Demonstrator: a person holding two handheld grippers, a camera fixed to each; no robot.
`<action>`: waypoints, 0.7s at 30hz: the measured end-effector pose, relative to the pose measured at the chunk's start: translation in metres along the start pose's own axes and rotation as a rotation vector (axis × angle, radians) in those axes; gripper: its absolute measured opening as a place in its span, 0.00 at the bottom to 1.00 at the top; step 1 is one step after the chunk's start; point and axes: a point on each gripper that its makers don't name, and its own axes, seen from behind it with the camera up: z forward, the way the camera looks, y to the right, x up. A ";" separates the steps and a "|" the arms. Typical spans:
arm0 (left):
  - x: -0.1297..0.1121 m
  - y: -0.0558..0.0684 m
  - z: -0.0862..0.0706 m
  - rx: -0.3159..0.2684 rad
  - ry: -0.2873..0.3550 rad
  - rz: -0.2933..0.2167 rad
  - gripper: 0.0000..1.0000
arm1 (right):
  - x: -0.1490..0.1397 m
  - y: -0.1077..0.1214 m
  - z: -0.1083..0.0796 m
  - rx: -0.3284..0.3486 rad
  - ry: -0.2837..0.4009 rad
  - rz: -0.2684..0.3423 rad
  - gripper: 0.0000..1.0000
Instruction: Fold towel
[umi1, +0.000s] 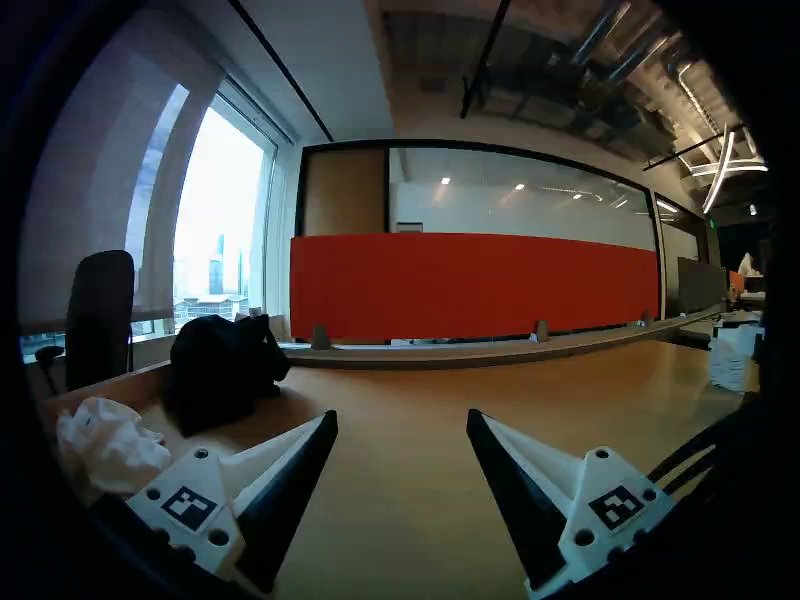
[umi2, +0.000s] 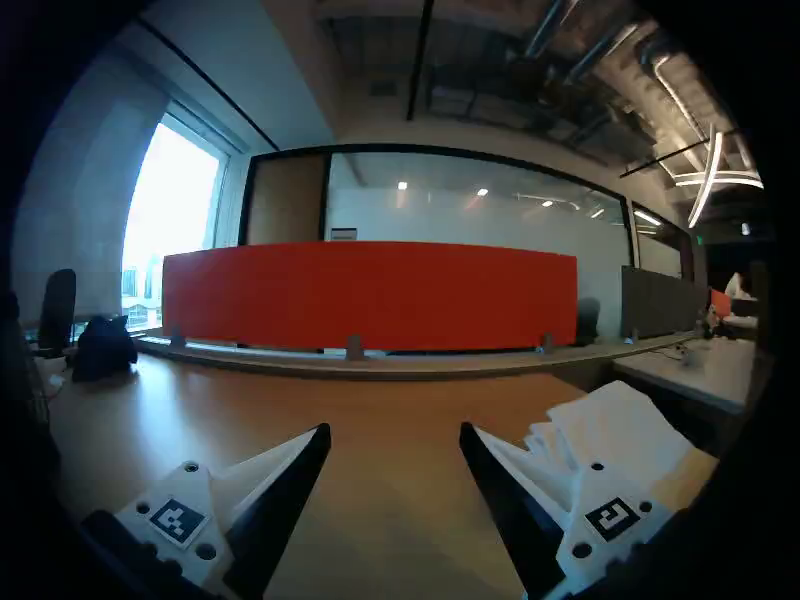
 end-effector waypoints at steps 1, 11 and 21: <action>0.000 0.000 0.000 0.000 0.000 0.000 0.96 | -0.002 0.001 0.000 0.000 0.000 -0.001 1.00; 0.000 0.001 0.000 0.000 0.000 0.000 0.96 | -0.012 -0.003 0.001 0.014 -0.006 0.002 1.00; 0.000 0.001 0.000 0.000 0.000 0.000 0.96 | -0.012 -0.006 -0.004 0.014 0.001 0.007 1.00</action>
